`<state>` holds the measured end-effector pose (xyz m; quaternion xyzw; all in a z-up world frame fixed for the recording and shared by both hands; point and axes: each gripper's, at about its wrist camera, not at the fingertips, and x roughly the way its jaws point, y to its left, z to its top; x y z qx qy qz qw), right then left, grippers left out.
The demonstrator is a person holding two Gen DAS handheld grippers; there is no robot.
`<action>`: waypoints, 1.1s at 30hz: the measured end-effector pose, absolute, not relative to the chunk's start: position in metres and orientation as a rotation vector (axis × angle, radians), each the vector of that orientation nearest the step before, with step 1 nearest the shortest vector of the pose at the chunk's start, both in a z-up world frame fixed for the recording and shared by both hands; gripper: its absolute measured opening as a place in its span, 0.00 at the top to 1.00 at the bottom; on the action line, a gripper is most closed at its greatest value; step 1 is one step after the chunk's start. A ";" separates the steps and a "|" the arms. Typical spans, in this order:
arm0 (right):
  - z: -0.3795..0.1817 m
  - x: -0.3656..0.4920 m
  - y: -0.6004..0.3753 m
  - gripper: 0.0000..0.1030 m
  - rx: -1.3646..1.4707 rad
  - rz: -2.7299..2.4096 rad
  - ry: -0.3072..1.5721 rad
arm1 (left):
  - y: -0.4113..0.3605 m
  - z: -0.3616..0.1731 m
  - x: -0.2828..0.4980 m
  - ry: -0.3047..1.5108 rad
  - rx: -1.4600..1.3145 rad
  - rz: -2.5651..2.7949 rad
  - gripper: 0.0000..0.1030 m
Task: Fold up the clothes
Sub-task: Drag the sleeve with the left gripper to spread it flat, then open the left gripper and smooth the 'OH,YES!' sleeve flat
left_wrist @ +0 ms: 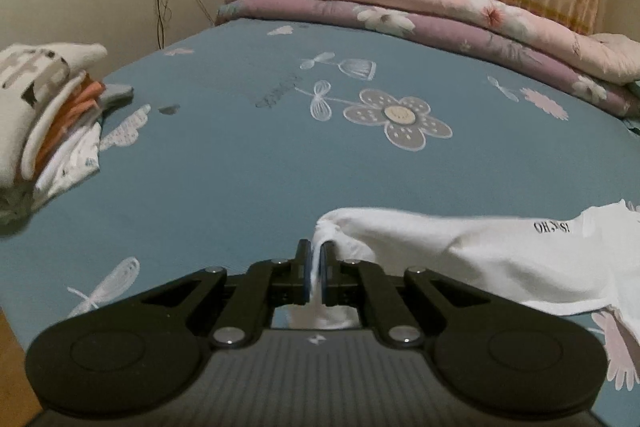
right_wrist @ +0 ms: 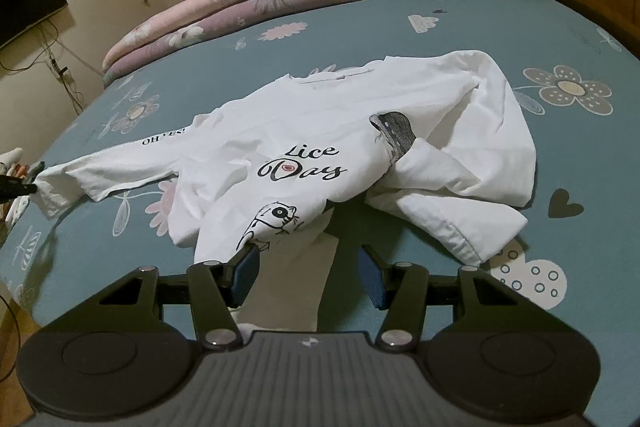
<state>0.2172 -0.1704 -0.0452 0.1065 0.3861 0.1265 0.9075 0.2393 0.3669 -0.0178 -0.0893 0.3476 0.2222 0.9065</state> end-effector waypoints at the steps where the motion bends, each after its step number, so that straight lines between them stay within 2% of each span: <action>1: -0.045 0.217 -0.170 0.43 0.219 0.260 0.797 | 0.369 -0.015 0.240 0.712 -0.180 0.461 0.98; 5: -0.044 0.219 -0.168 0.43 0.213 0.255 0.796 | 0.378 -0.009 0.247 0.715 -0.181 0.468 0.98; 9: -0.043 0.221 -0.164 0.43 0.203 0.252 0.800 | 0.387 -0.020 0.260 0.769 -0.188 0.512 0.89; 14: -0.041 0.223 -0.162 0.43 0.191 0.249 0.799 | 0.385 -0.029 0.266 0.781 -0.168 0.521 0.88; 18: -0.039 0.225 -0.161 0.43 0.187 0.248 0.792 | 0.391 -0.027 0.266 0.775 -0.147 0.581 0.80; 22: -0.036 0.226 -0.158 0.43 0.174 0.252 0.784 | 0.400 -0.023 0.264 0.766 -0.170 0.597 0.78; 27: -0.032 0.227 -0.154 0.43 0.132 0.257 0.781 | 0.378 -0.025 0.275 0.774 -0.155 0.486 0.72; 33: -0.025 0.223 -0.156 0.43 0.109 0.273 0.772 | 0.327 -0.033 0.305 0.792 -0.091 0.297 0.70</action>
